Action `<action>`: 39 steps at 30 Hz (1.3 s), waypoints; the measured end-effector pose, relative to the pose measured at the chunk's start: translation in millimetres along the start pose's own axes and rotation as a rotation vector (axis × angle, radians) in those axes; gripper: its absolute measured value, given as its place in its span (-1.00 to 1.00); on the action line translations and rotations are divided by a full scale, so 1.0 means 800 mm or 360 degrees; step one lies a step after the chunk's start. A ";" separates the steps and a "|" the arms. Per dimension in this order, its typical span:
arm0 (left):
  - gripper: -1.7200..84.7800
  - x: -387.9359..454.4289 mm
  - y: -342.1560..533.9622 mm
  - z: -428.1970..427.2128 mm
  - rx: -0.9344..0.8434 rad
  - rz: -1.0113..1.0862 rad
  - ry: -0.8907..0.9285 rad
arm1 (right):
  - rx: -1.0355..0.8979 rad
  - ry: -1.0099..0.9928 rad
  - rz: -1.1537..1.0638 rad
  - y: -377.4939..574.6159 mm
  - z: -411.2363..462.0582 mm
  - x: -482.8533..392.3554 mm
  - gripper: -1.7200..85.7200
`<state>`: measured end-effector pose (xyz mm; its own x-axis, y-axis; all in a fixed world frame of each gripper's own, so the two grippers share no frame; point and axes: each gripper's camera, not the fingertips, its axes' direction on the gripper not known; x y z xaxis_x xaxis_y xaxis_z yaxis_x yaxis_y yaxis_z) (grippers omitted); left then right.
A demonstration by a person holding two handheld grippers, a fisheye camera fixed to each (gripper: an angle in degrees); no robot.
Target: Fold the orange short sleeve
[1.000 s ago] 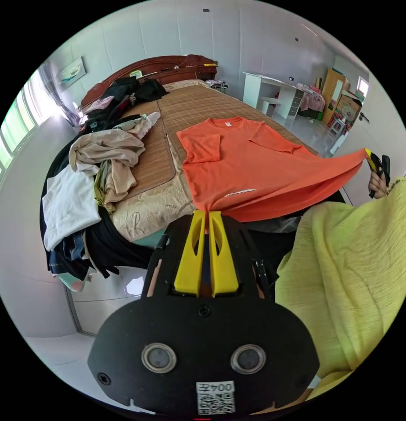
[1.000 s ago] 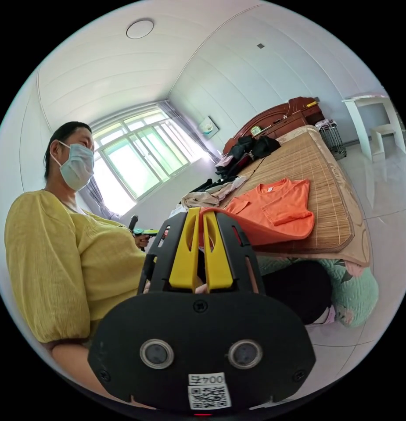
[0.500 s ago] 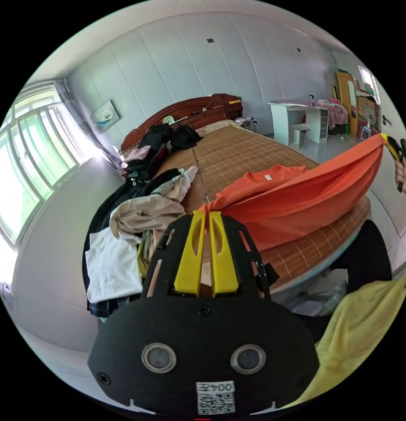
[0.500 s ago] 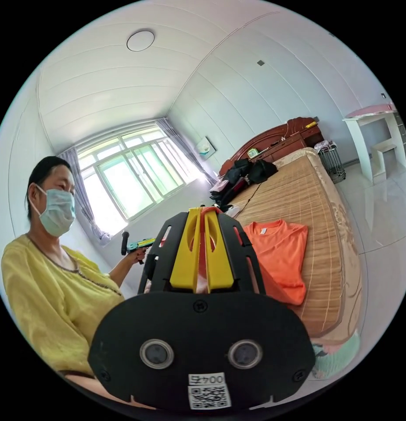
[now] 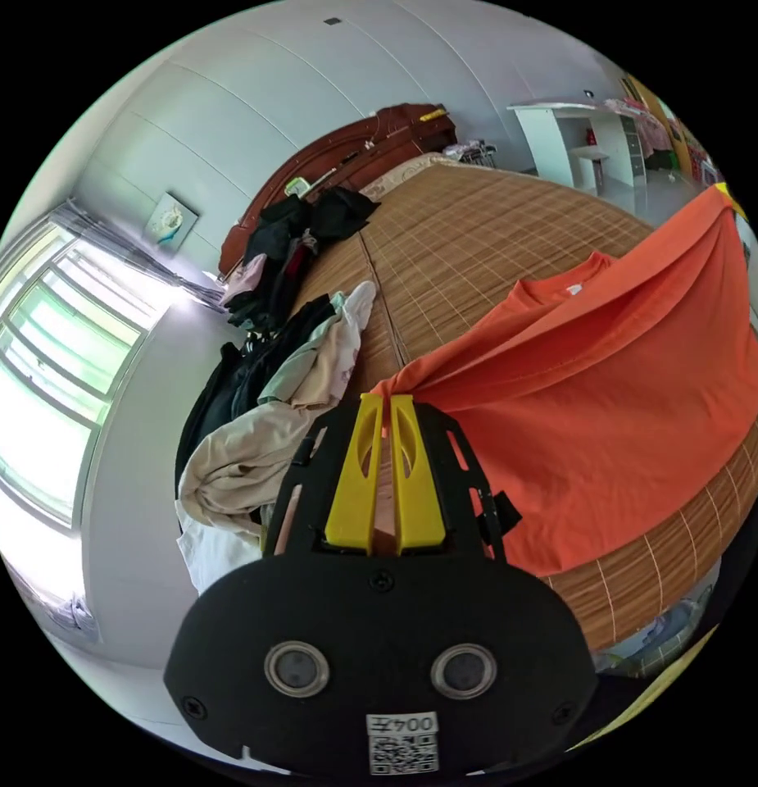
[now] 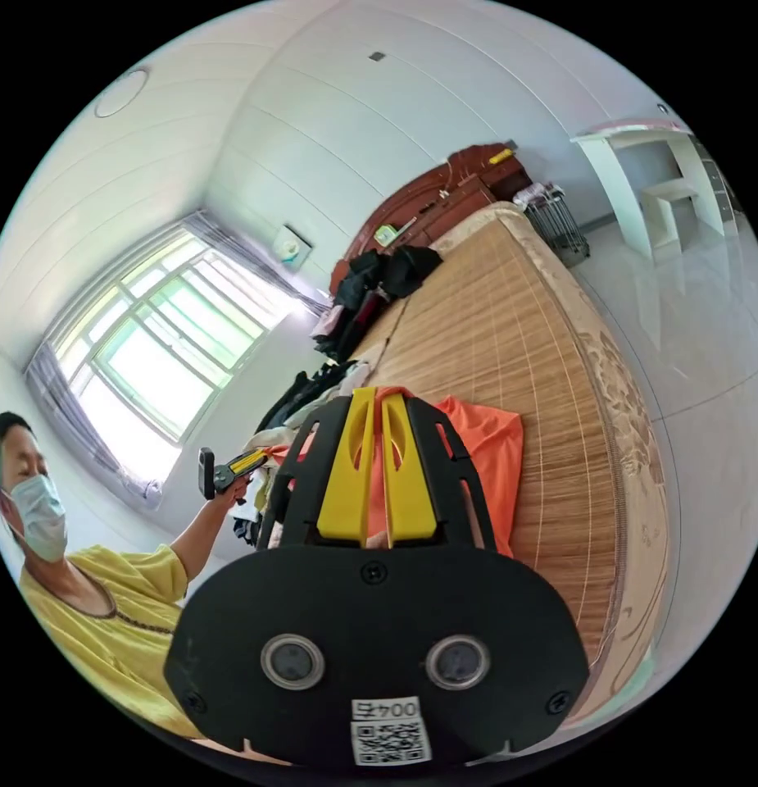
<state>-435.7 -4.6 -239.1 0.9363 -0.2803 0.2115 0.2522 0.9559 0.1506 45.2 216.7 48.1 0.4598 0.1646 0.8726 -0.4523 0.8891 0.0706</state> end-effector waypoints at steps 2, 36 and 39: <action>-0.93 0.026 -0.017 0.044 -0.0064 0.0040 -0.0006 | -0.0058 0.0032 0.0126 -0.023 0.040 0.028 -0.97; -0.94 0.114 0.540 -0.049 -0.0013 -0.0010 0.0038 | -0.0673 0.1410 -0.0663 0.204 0.138 -0.521 -0.90; -0.94 0.118 0.552 -0.051 0.0011 0.0009 -0.0011 | -0.0688 0.1478 -0.0703 0.198 0.148 -0.551 -0.95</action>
<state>-226.2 394.6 -191.9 0.9360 -0.2757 0.2188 0.2453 0.9568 0.1562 -319.3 234.5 -268.5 0.9891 -0.1081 0.0996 0.1132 0.9925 -0.0463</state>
